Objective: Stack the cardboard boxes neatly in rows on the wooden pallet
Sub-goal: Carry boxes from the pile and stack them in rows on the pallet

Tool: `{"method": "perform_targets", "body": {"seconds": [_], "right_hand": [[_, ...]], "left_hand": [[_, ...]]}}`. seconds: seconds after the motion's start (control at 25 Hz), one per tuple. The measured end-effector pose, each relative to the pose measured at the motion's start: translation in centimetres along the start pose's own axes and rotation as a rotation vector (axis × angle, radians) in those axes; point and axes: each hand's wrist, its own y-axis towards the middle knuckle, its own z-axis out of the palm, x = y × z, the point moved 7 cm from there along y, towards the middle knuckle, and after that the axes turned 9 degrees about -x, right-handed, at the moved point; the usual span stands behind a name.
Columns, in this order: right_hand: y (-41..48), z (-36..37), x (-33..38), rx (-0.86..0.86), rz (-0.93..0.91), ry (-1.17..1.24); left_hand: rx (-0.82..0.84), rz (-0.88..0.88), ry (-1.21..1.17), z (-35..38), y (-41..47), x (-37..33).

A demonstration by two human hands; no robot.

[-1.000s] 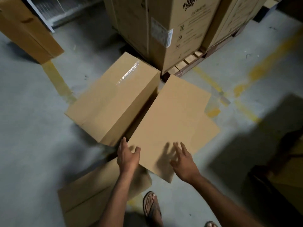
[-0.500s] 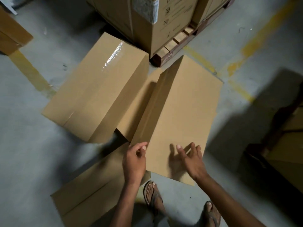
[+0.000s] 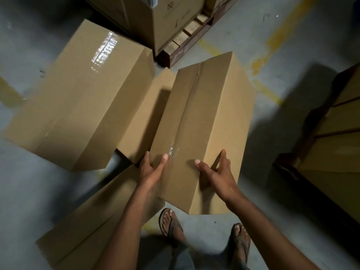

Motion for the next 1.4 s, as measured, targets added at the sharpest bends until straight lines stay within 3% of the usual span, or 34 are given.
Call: {"method": "perform_targets", "body": {"seconds": [0.12,0.32,0.44,0.56,0.72,0.92,1.08,1.4], "right_hand": [[0.0,-1.1,-0.3,-0.012,-0.057,0.045],[1.3,-9.1,0.4,-0.058,-0.082,0.265],[-0.2,-15.2,2.4,-0.03,-0.143,0.269],[-3.2,-21.3,3.7,0.019,-0.175,0.226],[-10.5,-28.5,1.9,0.146,-0.172,0.213],[-21.3,-38.3,-4.9,0.162,-0.106,0.294],[-29.1,-44.4,-11.3,0.105,-0.167,0.287],[-42.1,-50.7,-32.4,0.013,-0.02,0.449]], "left_hand": [[0.054,-0.015,-0.004,0.6,0.8,-1.8],[0.075,0.15,0.036,-0.2,-3.0,-8.1],[0.18,0.253,0.034,0.3,-8.8,-13.1],[0.088,0.309,0.157,-0.5,-16.7,-17.2],[0.02,0.31,0.177,-1.4,-28.9,-17.5],[-0.032,0.335,0.086,1.0,-45.8,-14.2],[-0.049,0.413,0.072,4.2,-56.4,-10.5],[0.077,0.539,0.223,12.3,-72.1,-0.5]]}}
